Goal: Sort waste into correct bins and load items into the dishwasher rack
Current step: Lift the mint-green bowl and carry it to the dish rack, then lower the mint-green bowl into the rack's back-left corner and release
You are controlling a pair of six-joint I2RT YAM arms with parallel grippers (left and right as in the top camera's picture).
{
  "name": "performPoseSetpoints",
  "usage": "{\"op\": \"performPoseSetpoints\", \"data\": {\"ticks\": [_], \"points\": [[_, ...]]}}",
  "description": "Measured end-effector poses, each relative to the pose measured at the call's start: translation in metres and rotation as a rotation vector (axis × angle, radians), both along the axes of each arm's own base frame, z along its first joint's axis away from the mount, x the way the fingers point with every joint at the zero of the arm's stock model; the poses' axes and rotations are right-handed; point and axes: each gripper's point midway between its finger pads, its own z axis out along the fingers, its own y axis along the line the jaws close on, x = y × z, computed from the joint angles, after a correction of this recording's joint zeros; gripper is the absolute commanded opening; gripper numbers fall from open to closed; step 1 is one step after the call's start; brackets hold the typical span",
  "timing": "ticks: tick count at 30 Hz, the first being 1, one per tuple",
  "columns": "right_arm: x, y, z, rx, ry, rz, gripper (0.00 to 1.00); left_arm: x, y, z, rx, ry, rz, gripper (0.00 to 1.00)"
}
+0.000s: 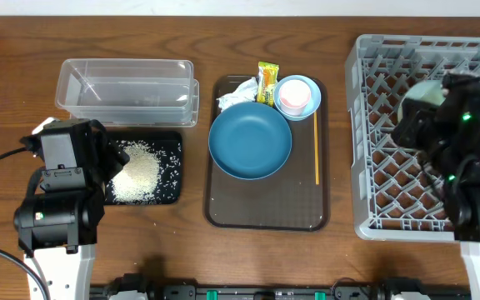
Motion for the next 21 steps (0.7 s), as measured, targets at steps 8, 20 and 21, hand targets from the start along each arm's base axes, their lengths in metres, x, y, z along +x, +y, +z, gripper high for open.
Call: {"op": "performPoseSetpoints", "data": {"ticks": [8,20,21], "points": [[0.052,-0.010,-0.002,0.016,-0.103,0.199,0.01,0.000,0.000,0.000,0.000,0.000,0.000,0.88],[0.121,-0.052,-0.043,0.227,-0.277,0.492,0.01,0.000,0.000,0.000,0.000,0.001,0.000,0.88],[0.123,-0.055,-0.047,0.261,-0.282,0.515,0.01,0.000,0.000,0.000,0.000,0.001,0.000,0.88]]}}
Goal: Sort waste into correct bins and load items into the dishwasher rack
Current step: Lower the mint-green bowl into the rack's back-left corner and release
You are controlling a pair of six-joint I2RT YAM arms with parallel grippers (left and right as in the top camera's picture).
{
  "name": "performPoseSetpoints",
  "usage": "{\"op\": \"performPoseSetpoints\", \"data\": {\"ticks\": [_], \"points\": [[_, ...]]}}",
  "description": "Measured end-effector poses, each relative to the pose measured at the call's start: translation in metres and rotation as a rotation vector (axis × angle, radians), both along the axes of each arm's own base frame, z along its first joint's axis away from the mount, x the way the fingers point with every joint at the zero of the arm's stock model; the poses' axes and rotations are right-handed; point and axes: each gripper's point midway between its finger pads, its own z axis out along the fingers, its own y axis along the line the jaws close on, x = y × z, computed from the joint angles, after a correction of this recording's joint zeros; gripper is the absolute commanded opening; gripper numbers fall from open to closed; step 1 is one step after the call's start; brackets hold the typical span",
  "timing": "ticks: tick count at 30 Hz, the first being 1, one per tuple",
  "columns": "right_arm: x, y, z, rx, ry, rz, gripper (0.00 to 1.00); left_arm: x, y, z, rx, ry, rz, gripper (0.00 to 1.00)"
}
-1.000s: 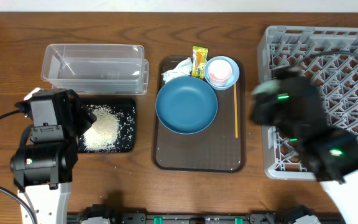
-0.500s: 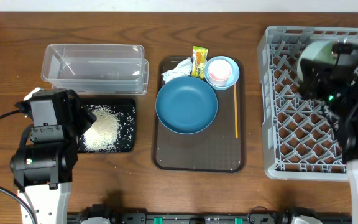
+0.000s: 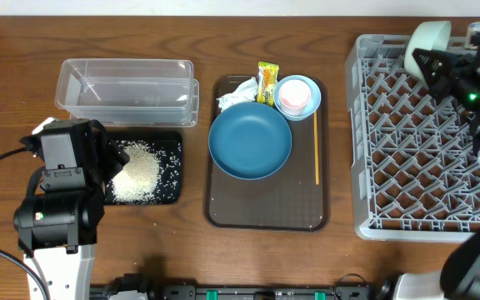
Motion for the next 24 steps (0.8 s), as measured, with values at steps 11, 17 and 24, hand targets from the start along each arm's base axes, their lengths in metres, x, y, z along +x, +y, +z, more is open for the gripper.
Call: {"op": "performPoseSetpoints", "data": {"ticks": [11,17,24], "points": [[-0.001,-0.010,-0.064,0.295,0.261,0.126,0.01,0.000,0.000,0.000,0.000,-0.001,0.000,0.88],[-0.006,-0.006,-0.060,0.316,0.263,0.169,0.01,0.000,0.000,0.000,0.000,0.000,0.000,0.88],[-0.007,0.008,-0.059,0.286,0.229,0.216,0.01,0.000,0.000,0.000,0.000,-0.001,0.000,0.88]]}}
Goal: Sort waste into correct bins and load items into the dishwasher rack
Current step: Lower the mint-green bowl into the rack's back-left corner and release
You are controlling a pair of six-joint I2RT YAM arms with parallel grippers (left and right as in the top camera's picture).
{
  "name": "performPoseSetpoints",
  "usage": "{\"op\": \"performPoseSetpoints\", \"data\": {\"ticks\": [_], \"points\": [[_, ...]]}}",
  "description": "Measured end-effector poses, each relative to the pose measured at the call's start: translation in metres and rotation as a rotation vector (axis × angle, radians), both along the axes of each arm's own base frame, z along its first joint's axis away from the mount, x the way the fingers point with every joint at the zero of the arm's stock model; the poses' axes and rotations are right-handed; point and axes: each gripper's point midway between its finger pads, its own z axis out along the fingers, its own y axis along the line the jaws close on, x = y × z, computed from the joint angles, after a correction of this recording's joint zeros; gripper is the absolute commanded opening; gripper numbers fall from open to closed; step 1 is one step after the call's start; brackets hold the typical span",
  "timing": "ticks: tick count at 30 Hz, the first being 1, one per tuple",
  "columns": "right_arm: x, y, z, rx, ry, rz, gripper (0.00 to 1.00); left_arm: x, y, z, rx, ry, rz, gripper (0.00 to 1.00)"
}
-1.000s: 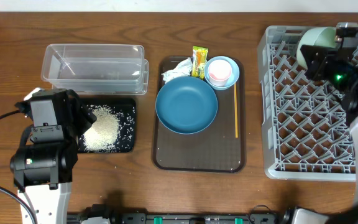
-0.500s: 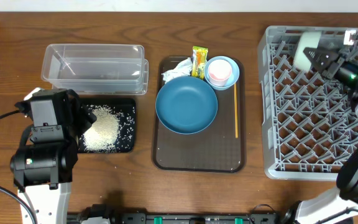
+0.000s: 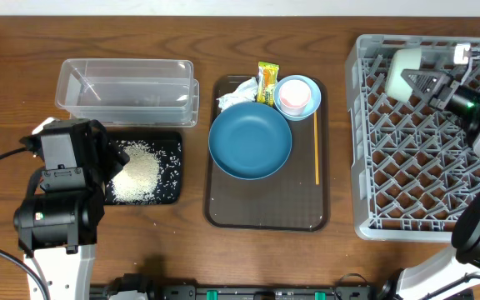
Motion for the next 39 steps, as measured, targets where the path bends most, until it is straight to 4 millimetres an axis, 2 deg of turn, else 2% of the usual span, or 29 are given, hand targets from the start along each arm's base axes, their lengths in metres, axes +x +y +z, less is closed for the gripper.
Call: {"op": "performPoseSetpoints", "data": {"ticks": [5,10,17,23,27,31,39], "points": [[0.003,0.011,-0.007,-0.010,-0.004,0.023,0.01,0.000,0.000,0.000,0.000,0.000,0.000,0.88],[0.008,0.007,-0.035,0.011,0.041,0.022,0.01,0.000,0.000,0.000,0.000,0.000,0.000,0.88],[0.010,-0.003,-0.034,0.007,0.025,0.005,0.04,0.000,0.000,0.000,0.000,0.000,0.000,0.88],[0.016,-0.022,-0.033,0.027,0.036,-0.041,0.04,0.000,0.000,0.000,0.000,0.000,0.000,0.88],[0.015,-0.033,-0.030,0.054,0.060,-0.063,0.08,0.000,0.000,0.000,0.000,0.000,0.000,0.88],[0.012,-0.047,-0.025,0.089,0.105,-0.099,0.28,0.000,0.000,0.000,0.000,0.000,0.000,0.88],[-0.003,-0.074,0.020,0.096,0.078,-0.171,0.31,0.000,0.000,0.000,0.000,0.000,0.000,0.88]]}}
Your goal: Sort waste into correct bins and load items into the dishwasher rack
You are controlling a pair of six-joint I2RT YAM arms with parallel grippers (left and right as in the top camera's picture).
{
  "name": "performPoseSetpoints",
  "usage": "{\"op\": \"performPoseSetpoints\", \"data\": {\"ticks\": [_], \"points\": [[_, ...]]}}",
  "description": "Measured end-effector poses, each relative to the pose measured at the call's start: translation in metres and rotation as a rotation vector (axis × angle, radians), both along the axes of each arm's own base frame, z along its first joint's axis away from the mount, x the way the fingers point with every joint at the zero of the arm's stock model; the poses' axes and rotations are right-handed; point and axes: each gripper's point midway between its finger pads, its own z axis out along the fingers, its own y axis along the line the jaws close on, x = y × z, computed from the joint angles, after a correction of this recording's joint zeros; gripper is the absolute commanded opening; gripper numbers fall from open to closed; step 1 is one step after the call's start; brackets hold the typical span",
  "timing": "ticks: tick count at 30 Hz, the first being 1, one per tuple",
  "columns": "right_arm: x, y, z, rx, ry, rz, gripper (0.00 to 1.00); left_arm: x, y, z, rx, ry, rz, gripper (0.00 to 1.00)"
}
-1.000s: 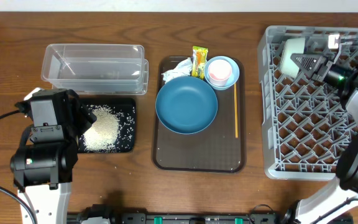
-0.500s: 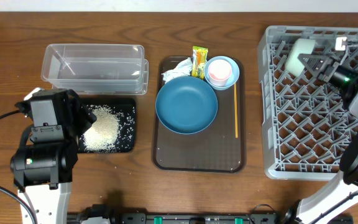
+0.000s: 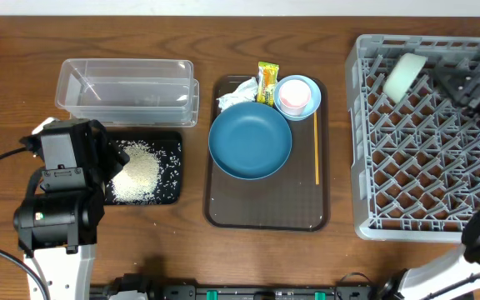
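Note:
A pale green cup (image 3: 402,75) lies on its side in the far left part of the grey dishwasher rack (image 3: 365,221). My right gripper (image 3: 448,82) hovers just right of it over the rack, open and apart from the cup. On the brown tray (image 3: 265,215) sit a blue plate (image 3: 250,140), a small light-blue bowl (image 3: 297,96), a yellow wrapper (image 3: 267,83), a crumpled white tissue (image 3: 238,92) and a thin yellow stick (image 3: 317,150). My left arm (image 3: 61,179) rests at the left; its fingers are hidden under the wrist.
A clear plastic container (image 3: 127,90) stands at the back left. In front of it a black tray (image 3: 169,193) holds a heap of rice (image 3: 138,173), partly under the left arm. The rack fills the right side of the table.
The right gripper has let go of the pale green cup and now stands further right. The cup stays lying in the rack's far left part. The left arm has not moved.
The right arm held the pale green cup over the middle of the rack. Then the cup was up at the rack's far edge, then lower over the far left part, still gripped. Now it lies there, released. The left arm stayed still throughout.

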Motion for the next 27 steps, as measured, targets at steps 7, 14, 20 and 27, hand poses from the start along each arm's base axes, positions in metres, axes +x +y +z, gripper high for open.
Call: {"op": "performPoseSetpoints", "data": {"ticks": [7,14,20,27], "points": [[-0.015,-0.014,0.037,-0.017,-0.026,-0.065,0.36,0.000,0.000,0.000,0.000,0.000,0.000,0.88],[-0.029,-0.010,0.086,-0.087,-0.098,-0.154,0.60,0.000,0.000,0.000,0.000,0.000,0.000,0.88],[-0.029,0.003,0.106,-0.126,-0.144,-0.174,0.99,0.000,0.000,0.000,0.000,0.000,0.000,0.88],[-0.009,0.024,0.085,-0.125,-0.044,-0.223,0.99,0.000,0.000,0.000,0.000,-0.001,0.000,0.88]]}}
